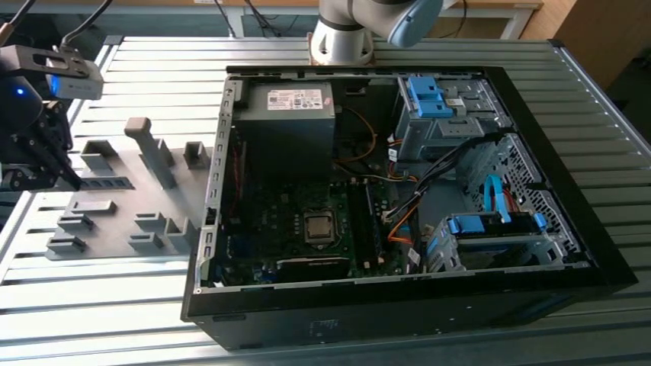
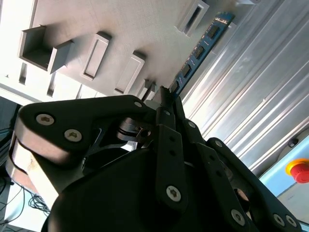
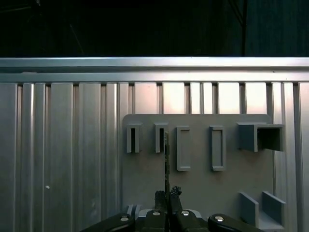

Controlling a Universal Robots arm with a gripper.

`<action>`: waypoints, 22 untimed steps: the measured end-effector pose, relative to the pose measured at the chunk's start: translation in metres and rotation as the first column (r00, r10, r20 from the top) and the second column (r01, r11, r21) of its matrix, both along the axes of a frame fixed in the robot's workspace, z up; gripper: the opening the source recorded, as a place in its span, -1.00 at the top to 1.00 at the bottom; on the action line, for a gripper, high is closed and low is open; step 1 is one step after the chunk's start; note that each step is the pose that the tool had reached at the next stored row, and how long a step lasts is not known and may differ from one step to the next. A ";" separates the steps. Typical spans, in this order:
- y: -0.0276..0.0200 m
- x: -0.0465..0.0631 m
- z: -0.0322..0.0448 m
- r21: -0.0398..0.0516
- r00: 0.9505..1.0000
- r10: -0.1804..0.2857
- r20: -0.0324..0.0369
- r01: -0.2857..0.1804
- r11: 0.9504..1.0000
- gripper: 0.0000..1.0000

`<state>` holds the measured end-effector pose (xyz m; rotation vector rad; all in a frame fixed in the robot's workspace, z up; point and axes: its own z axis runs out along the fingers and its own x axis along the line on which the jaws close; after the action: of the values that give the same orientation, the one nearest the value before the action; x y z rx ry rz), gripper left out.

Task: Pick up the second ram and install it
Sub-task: 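Pick up the second ram and move it above second insertion slot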

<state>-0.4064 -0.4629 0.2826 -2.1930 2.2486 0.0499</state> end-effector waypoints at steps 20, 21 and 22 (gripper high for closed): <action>0.0000 0.000 0.0163 0.000 1.000 0.000 0.000 0.000 1.000 0.73; 0.0000 0.000 0.0173 0.000 1.000 0.000 0.000 0.000 1.000 0.73; 0.0000 0.000 0.0181 0.000 1.000 0.000 0.000 0.000 1.000 0.73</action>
<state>-0.4064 -0.4629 0.3007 -2.1930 2.2486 0.0498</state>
